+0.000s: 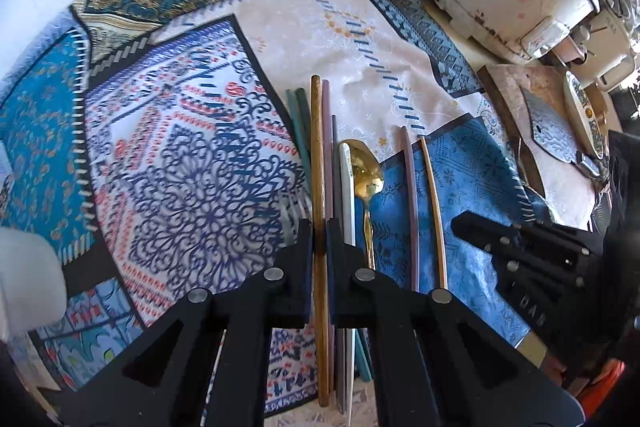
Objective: Organize utensils
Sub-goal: 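Grasp the brown chopstick with the left tool while the right tool grasps a bamboo chopstick, then lift both held chopsticks from the pile toward the white cup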
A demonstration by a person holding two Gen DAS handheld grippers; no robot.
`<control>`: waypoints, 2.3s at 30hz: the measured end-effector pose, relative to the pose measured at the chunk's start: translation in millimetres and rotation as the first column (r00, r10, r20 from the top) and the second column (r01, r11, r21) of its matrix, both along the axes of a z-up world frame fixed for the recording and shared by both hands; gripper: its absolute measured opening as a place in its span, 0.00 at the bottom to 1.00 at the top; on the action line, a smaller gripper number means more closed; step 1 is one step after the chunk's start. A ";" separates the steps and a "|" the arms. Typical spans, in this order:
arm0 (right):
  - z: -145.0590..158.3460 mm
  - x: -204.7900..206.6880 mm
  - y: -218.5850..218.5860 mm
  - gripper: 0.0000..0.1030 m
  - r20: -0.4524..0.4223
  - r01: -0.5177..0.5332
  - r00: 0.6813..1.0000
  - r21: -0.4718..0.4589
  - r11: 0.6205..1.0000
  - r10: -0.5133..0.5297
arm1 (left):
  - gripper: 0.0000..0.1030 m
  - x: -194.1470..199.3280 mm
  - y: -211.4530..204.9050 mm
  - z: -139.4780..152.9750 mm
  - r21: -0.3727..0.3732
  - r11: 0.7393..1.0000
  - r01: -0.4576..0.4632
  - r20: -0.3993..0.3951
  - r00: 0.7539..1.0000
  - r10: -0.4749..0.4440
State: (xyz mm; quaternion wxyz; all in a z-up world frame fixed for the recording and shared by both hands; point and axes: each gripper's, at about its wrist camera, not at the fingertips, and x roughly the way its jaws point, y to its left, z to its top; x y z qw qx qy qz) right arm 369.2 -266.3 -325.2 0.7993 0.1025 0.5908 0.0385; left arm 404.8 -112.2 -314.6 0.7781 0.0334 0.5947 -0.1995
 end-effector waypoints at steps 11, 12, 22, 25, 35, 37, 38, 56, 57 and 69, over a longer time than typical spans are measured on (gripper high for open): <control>5.2 -15.0 -7.3 0.06 -0.023 -0.029 0.999 0.021 0.999 0.029 | 0.04 -40.6 30.4 49.2 -0.060 0.993 -0.101 0.129 0.986 0.108; 1.4 -15.0 -6.1 0.11 -0.037 -0.031 0.999 0.016 0.999 0.032 | 0.04 -45.2 33.2 52.9 -0.064 0.992 -0.106 0.139 0.984 0.115; -17.0 -25.3 17.1 0.16 -0.076 -0.087 0.994 -0.085 0.993 0.081 | 0.04 -74.3 52.7 73.4 -0.083 0.986 -0.147 0.188 0.969 0.160; -17.2 -27.1 23.8 0.16 -0.055 -0.106 0.993 -0.121 0.987 0.100 | 0.04 -77.7 55.8 74.6 -0.090 0.984 -0.156 0.193 0.966 0.171; -18.1 -18.3 22.9 0.06 -0.010 -0.097 0.995 -0.068 0.993 0.097 | 0.04 -83.6 57.0 78.6 -0.101 0.982 -0.157 0.208 0.962 0.175; -18.0 -17.3 21.5 0.05 -0.017 -0.096 0.995 -0.045 0.994 0.095 | 0.04 -85.8 58.8 81.5 -0.107 0.981 -0.161 0.216 0.959 0.181; -17.7 -17.6 20.4 0.05 -0.019 -0.097 0.995 -0.031 0.995 0.096 | 0.04 -87.4 60.0 83.6 -0.110 0.980 -0.165 0.223 0.957 0.186; 45.0 -23.6 46.7 0.05 0.173 -0.152 0.972 -0.056 0.987 0.160 | 0.04 -117.0 107.6 135.4 -0.190 0.940 -0.282 0.360 0.871 0.334; 50.6 -23.7 50.3 0.04 0.190 -0.159 0.967 -0.058 0.986 0.167 | 0.04 -118.9 111.8 137.9 -0.194 0.936 -0.293 0.367 0.864 0.346; 117.2 -23.0 100.3 0.02 0.368 -0.280 0.887 -0.055 0.959 0.280 | 0.04 -136.2 165.3 164.7 -0.216 0.881 -0.422 0.427 0.770 0.473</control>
